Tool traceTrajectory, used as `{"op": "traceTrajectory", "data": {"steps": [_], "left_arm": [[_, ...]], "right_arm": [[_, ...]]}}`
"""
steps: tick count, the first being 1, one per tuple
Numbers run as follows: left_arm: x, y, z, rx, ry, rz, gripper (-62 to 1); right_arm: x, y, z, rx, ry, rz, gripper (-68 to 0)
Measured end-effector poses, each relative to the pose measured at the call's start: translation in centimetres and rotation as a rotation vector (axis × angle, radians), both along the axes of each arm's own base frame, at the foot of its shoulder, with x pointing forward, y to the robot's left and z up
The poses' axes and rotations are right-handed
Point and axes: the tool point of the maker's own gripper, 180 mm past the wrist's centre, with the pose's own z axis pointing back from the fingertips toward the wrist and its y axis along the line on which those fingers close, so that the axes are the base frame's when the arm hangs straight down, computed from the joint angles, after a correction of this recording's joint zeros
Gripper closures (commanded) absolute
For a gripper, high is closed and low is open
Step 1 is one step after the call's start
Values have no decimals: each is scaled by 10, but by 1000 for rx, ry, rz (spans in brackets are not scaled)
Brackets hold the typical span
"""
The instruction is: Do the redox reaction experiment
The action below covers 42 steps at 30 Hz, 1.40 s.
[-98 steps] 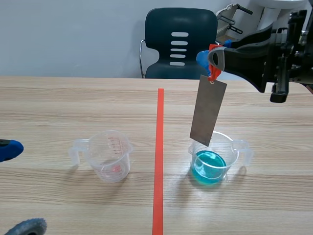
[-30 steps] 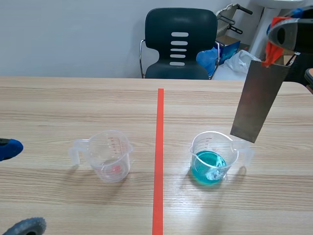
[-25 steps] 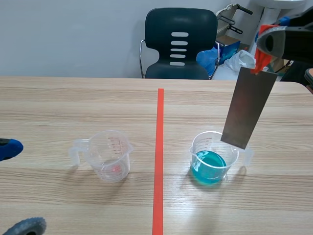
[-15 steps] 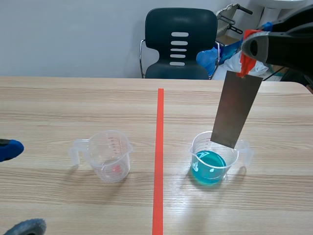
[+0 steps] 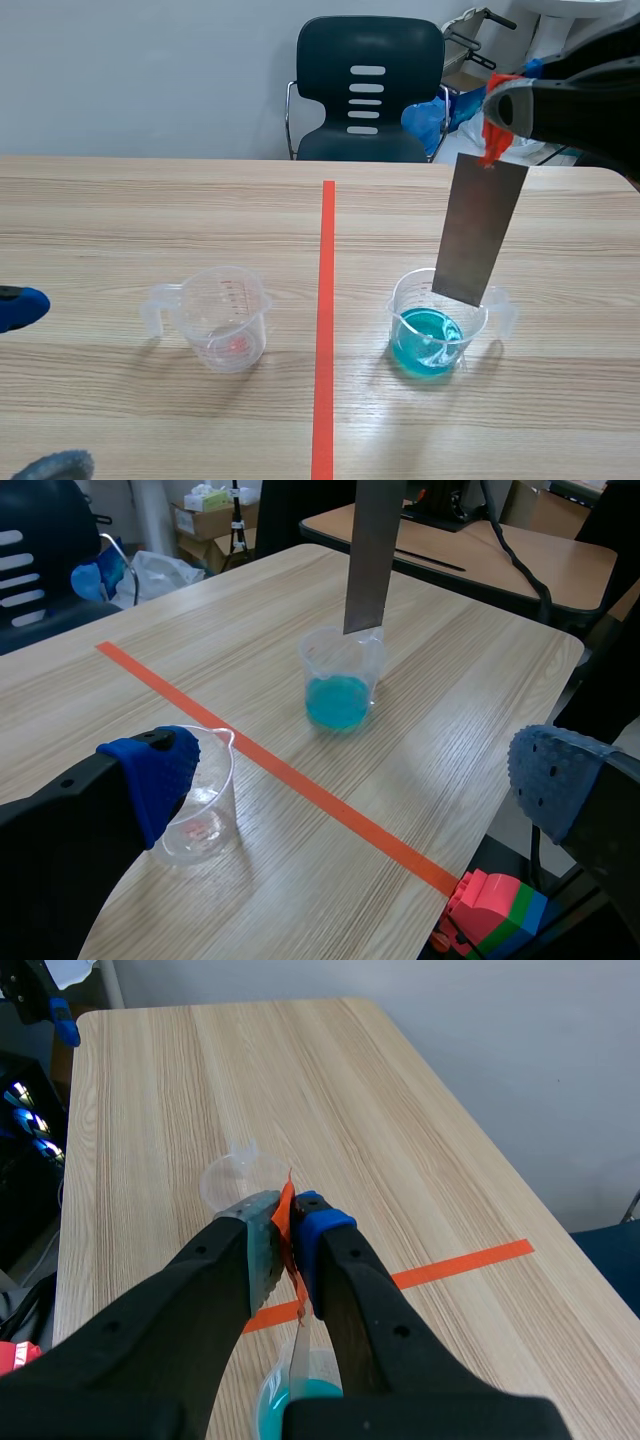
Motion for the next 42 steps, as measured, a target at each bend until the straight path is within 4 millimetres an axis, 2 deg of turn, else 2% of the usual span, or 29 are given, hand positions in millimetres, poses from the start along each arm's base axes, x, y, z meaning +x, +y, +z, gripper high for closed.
{"op": "traceTrajectory", "data": {"steps": [20, 26, 33, 42], "left_arm": [[0, 0, 0, 0, 0, 0, -623], [0, 0, 0, 0, 0, 0, -623], [0, 0, 0, 0, 0, 0, -623], [0, 0, 0, 0, 0, 0, -623]], "right_arm": [[12, -2, -9, -7, 1, -43, -8], [12, -1, -24, -18, 36, -59, -8], [18, -5, -30, -23, 40, -79, -8], [21, -1, -42, -20, 55, -81, -8]]}}
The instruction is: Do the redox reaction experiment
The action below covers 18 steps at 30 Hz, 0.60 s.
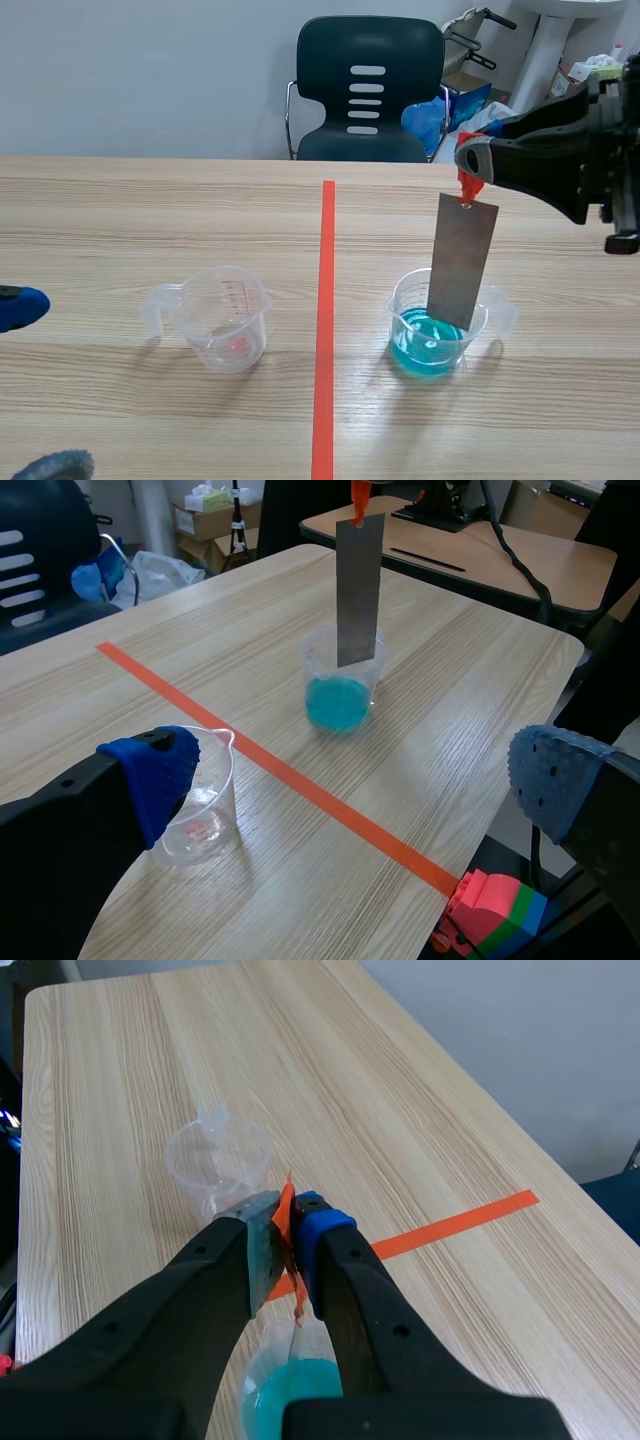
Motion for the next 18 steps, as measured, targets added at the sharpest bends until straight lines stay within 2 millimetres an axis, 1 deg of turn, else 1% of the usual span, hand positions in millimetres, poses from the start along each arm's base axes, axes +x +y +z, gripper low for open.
{"op": "traceTrajectory", "data": {"steps": [5, 9, 14, 18], "left_arm": [[0, 0, 0, 0, 0, 0, -623], [0, 0, 0, 0, 0, 0, -623], [0, 0, 0, 0, 0, 0, -623], [0, 0, 0, 0, -1, 0, -623]], "right_arm": [[5, -1, -11, 3, 23, -18, -8], [5, 2, -26, -11, 43, -17, -8], [8, 6, -36, -15, 54, -20, -8], [6, 11, -48, -31, 70, -13, -8]]}}
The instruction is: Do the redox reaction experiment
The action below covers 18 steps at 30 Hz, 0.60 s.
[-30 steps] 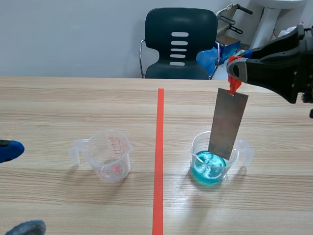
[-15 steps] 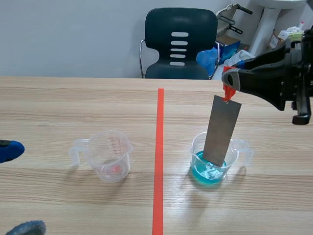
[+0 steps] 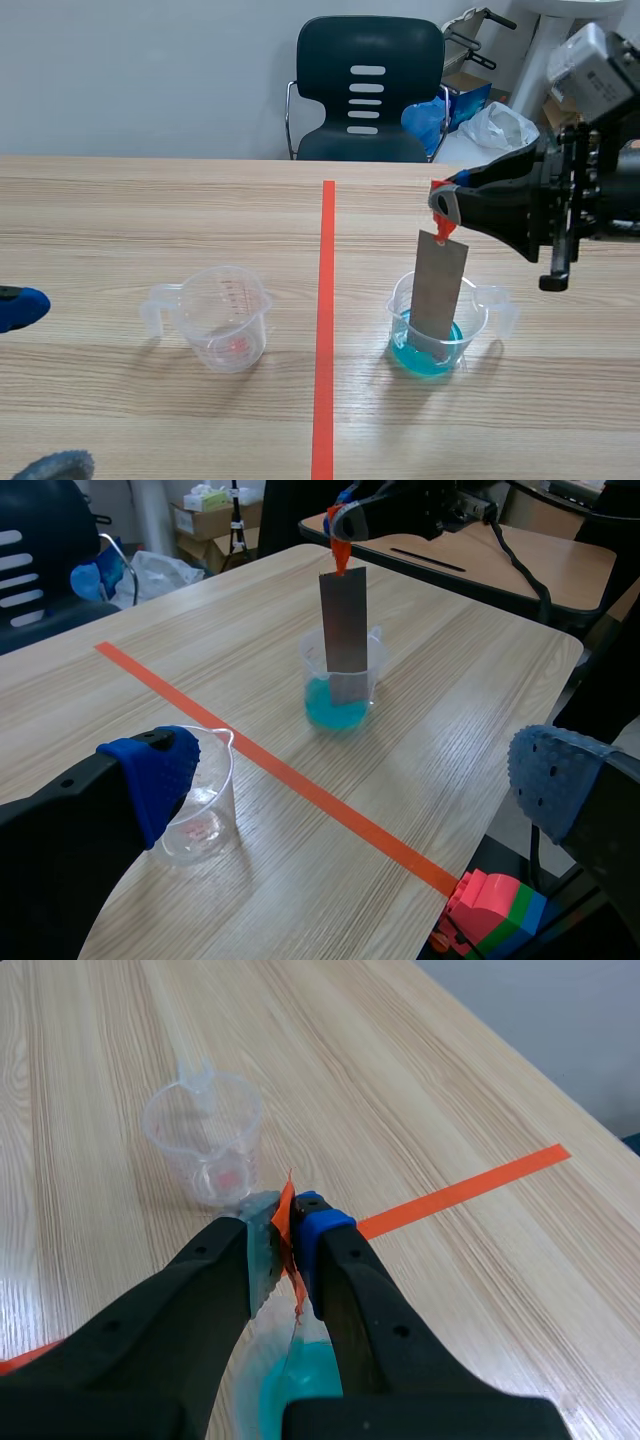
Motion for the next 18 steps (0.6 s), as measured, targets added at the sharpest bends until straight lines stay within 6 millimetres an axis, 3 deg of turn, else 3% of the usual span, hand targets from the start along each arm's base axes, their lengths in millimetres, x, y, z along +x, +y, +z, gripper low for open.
{"op": "traceTrajectory", "data": {"steps": [10, 18], "left_arm": [[0, 0, 0, 0, 1, 0, -623], [0, 0, 0, 0, 1, 0, -623]], "right_arm": [[5, 5, -16, -9, 21, -10, -8], [0, 21, -23, 0, 21, 22, -8]]}}
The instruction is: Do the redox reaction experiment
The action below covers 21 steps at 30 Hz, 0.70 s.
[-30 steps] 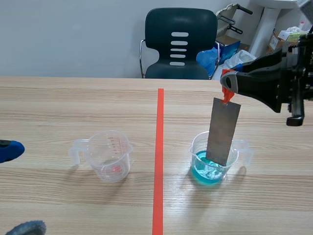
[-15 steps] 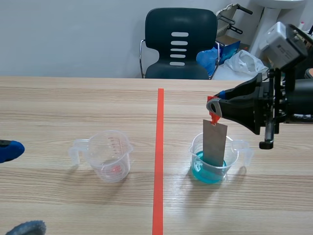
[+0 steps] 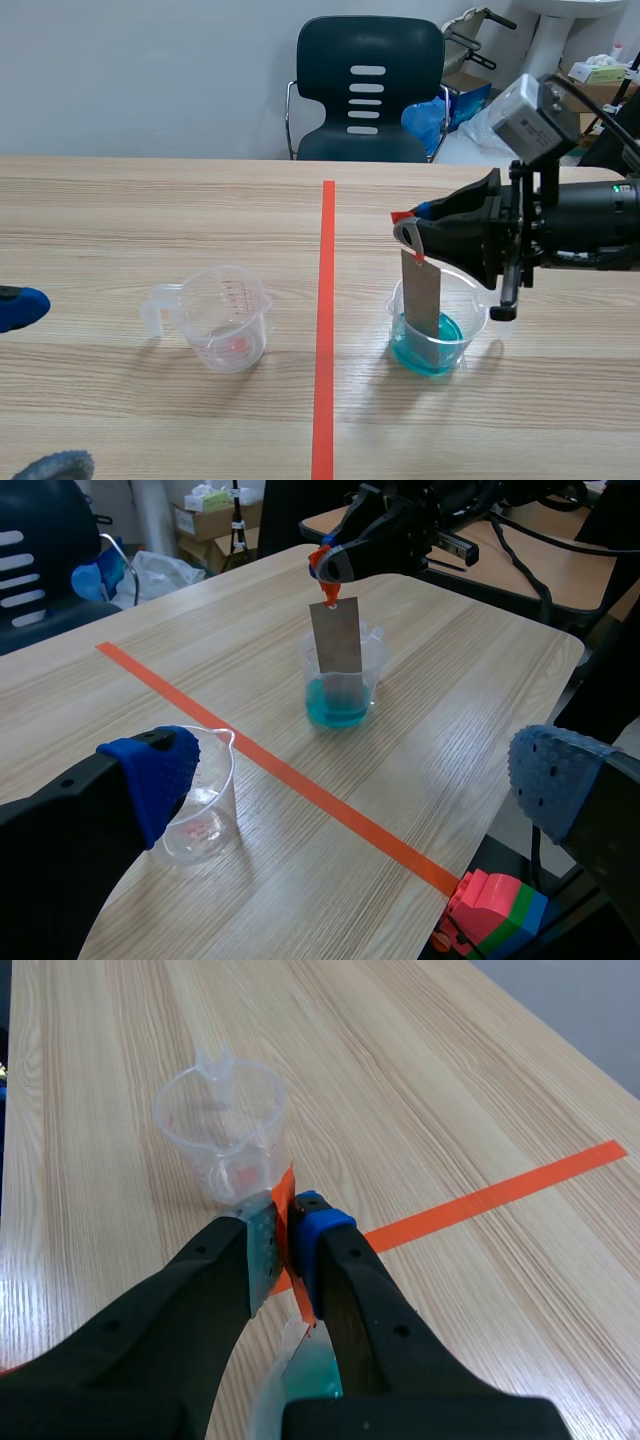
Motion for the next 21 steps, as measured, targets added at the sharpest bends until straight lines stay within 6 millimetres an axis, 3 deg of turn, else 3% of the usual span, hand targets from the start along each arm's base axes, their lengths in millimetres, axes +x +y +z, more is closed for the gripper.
{"op": "traceTrajectory", "data": {"steps": [21], "left_arm": [[0, 0, 0, 0, 0, 0, -623]], "right_arm": [[-6, -3, -1, -5, 19, 29, -8]]}}
